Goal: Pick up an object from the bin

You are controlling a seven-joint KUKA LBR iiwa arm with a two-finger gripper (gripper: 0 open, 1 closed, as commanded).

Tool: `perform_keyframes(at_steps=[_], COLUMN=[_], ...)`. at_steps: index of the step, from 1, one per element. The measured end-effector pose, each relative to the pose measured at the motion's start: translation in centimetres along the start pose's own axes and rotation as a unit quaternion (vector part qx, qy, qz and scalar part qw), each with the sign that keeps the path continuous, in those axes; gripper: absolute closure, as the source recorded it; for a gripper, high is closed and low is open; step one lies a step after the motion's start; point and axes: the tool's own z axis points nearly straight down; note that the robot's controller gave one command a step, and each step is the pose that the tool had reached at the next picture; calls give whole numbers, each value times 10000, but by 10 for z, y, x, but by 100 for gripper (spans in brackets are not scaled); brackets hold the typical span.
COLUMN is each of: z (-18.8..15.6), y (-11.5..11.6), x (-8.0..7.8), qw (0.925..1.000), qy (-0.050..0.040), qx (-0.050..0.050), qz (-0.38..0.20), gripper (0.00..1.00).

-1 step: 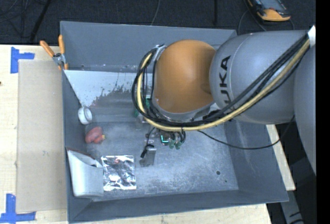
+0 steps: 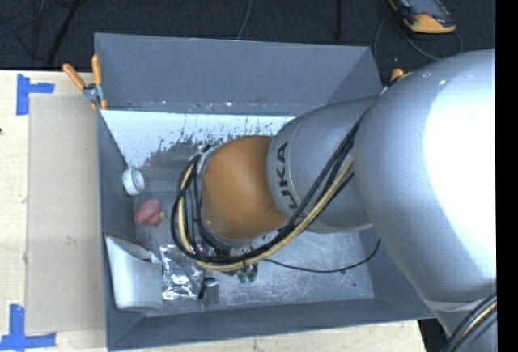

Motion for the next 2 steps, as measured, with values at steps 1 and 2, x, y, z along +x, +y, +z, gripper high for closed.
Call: perform_keyframes(at_steps=[1, 2], z=[-3, -3], y=[44, 40], x=[1, 0], qw=[10000, 10000], qy=[-37, -36], qx=[-9, 0], qz=[-20, 18], gripper=[0, 100])
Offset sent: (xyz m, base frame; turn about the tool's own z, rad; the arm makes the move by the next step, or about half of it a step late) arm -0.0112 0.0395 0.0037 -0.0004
